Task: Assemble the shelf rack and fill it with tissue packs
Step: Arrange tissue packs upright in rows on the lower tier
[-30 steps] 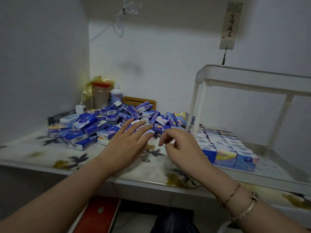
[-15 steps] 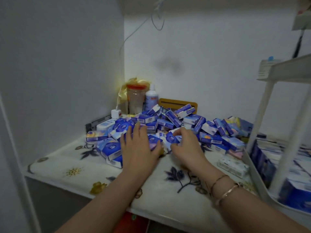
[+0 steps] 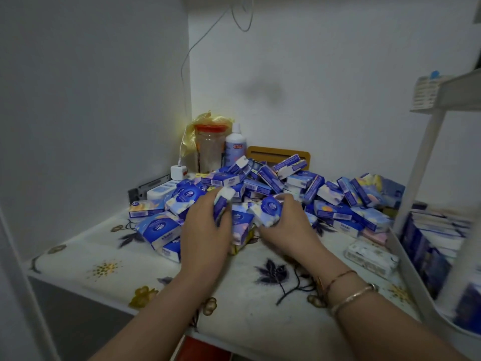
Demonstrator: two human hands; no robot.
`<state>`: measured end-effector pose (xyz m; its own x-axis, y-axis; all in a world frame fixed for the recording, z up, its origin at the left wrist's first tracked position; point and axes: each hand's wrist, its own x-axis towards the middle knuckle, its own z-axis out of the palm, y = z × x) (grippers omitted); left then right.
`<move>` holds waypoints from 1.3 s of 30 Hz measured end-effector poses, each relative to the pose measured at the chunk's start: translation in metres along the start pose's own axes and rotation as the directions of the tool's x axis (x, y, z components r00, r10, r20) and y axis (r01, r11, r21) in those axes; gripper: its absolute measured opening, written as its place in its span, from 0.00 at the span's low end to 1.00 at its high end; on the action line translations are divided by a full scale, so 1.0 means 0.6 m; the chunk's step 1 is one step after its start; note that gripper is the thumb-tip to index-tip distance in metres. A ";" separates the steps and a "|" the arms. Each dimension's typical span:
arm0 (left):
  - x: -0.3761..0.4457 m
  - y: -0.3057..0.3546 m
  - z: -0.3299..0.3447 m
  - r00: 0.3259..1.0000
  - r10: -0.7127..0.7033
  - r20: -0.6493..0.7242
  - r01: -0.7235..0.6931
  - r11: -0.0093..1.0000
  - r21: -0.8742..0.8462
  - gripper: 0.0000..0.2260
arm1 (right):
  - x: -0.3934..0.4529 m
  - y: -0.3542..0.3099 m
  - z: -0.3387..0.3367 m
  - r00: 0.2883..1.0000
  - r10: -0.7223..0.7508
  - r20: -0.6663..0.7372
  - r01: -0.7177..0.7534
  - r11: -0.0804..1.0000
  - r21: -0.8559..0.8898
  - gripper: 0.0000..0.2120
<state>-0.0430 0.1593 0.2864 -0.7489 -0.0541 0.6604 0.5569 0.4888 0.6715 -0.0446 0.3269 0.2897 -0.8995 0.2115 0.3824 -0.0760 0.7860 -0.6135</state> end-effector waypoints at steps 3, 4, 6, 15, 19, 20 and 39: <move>-0.004 0.024 -0.011 0.997 -0.056 -0.046 0.044 0.973 -0.225 0.07 | -0.012 -0.018 -0.021 0.989 -0.069 -0.130 0.100 0.964 0.247 0.31; -0.003 0.030 -0.014 0.993 -0.117 -0.027 0.103 0.944 -0.312 0.09 | -0.017 -0.026 -0.026 0.987 -0.089 -0.134 0.129 0.935 0.329 0.30; 0.004 0.027 -0.012 0.955 -0.273 0.113 0.292 0.816 -0.499 0.19 | -0.028 -0.042 -0.031 0.986 -0.148 -0.078 0.167 0.856 0.489 0.29; 0.013 -0.001 -0.008 0.793 -0.350 0.500 0.610 0.441 -0.658 0.36 | -0.056 -0.057 -0.023 0.895 -0.373 0.244 0.248 0.872 0.423 0.30; 0.010 0.007 -0.003 0.881 -0.309 0.358 0.473 0.574 -0.668 0.27 | -0.054 -0.041 -0.033 0.934 -0.024 0.357 -0.022 0.992 0.125 0.36; 0.005 0.012 -0.003 0.910 -0.263 0.321 0.412 0.660 -0.628 0.28 | -0.054 -0.035 -0.032 0.931 0.054 0.362 -0.070 0.997 0.032 0.35; -0.081 0.083 -0.015 0.942 0.095 0.322 -0.011 0.967 -0.253 0.31 | -0.128 -0.035 -0.095 0.846 0.335 0.415 -0.288 0.942 -0.173 0.28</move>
<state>0.0248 0.1784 0.2908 -0.7684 0.2760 0.5774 0.6377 0.2535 0.7274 0.0505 0.3272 0.3127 -0.9650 0.2012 -0.1684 0.2618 0.7798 -0.5687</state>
